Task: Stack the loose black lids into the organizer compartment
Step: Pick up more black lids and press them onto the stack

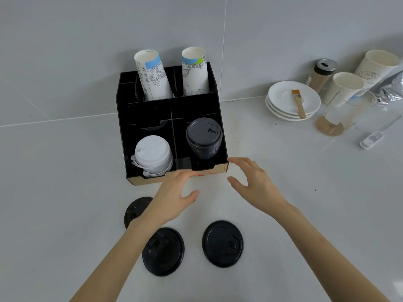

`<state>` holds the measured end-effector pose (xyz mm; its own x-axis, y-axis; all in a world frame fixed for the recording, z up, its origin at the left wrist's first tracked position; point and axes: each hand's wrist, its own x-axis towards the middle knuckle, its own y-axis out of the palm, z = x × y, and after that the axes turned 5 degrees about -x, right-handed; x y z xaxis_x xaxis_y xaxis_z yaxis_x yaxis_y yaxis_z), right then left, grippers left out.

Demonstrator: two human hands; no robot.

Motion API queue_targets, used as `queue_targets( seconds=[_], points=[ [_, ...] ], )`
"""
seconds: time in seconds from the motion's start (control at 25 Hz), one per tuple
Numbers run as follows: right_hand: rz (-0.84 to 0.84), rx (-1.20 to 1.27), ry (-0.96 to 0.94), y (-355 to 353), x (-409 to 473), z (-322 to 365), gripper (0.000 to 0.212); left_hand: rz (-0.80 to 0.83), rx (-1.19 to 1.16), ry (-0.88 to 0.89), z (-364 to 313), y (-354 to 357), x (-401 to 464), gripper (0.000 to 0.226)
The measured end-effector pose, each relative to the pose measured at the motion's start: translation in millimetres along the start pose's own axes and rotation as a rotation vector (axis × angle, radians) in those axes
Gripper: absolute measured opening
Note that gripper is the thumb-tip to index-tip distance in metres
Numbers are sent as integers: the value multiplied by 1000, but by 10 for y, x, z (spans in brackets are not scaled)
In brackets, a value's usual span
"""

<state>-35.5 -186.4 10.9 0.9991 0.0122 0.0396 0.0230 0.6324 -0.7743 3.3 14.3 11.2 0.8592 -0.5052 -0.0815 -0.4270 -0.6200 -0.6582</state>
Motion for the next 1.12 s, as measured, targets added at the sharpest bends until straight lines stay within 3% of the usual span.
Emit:
queue_targets(
  seconds=[0.36, 0.56, 0.76, 1.12],
  points=[
    [124, 66, 99, 354, -749, -124, 44, 228, 70, -51, 60, 533, -444, 51],
    [190, 111, 111, 455, -1035, -97, 55, 305, 105, -43, 118, 656, -634, 60],
    [247, 101, 67, 526, -1160, -72, 65, 312, 134, -20, 132, 701, -735, 67],
    [199, 108, 83, 559, -1142, -49, 62, 339, 204, 4, 132, 702, -741, 66]
  ],
)
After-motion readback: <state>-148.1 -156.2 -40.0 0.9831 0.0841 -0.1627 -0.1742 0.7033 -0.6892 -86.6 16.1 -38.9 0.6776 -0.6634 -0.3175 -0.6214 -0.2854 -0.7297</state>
